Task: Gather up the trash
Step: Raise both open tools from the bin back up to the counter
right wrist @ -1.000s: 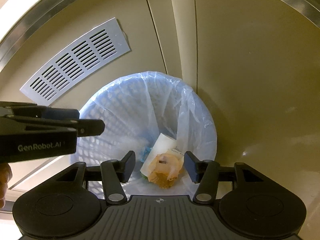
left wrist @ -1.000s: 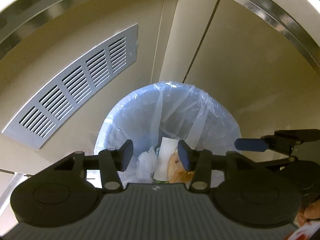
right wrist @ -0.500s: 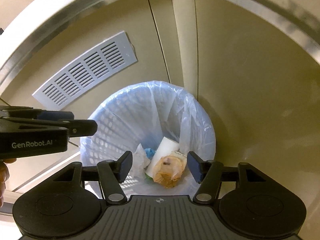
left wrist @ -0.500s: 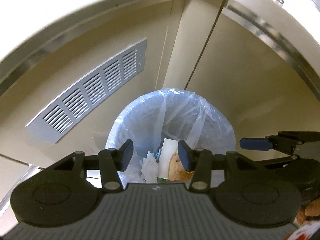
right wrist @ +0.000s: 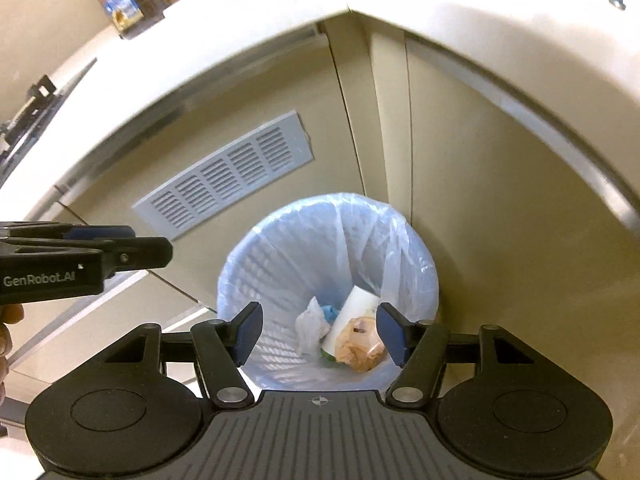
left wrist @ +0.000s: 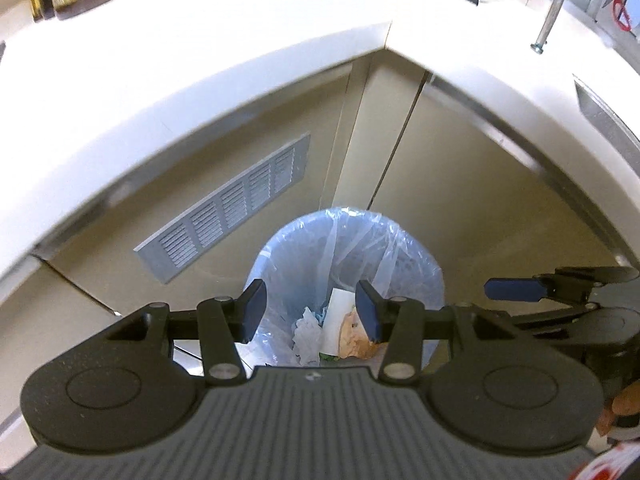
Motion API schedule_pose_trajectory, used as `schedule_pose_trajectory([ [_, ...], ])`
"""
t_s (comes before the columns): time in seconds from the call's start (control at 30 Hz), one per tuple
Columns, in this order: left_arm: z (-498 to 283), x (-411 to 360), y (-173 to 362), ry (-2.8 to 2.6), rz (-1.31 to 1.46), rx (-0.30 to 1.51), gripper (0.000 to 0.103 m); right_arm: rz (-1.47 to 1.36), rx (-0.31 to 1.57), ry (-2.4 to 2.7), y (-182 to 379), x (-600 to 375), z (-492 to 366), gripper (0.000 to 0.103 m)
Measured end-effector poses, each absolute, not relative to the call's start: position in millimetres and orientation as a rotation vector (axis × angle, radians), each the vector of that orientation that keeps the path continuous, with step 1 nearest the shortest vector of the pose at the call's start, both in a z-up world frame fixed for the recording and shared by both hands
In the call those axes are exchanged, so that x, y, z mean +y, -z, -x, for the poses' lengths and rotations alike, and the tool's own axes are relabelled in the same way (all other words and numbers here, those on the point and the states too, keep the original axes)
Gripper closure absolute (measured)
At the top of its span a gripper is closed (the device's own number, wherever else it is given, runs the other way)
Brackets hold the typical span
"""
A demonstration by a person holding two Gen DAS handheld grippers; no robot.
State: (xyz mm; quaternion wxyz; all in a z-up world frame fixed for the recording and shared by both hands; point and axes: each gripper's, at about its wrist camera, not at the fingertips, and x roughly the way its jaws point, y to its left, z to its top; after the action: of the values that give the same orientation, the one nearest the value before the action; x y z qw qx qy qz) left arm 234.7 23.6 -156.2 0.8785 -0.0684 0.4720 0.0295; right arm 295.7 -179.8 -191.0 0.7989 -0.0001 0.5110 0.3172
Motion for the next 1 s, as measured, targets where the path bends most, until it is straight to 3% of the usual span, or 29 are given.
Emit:
schedule_pose_trajectory([
  [0.5,-211,33,86,-0.089,0.146,0.843,0.058,-0.059,0.976,-0.687,129,-202,-293,0.039],
  [1.0,-275,57,57,-0.012,0.090,0.763,0.058,-0.120,0.845,-0.587,85,-204,-337,0.039],
])
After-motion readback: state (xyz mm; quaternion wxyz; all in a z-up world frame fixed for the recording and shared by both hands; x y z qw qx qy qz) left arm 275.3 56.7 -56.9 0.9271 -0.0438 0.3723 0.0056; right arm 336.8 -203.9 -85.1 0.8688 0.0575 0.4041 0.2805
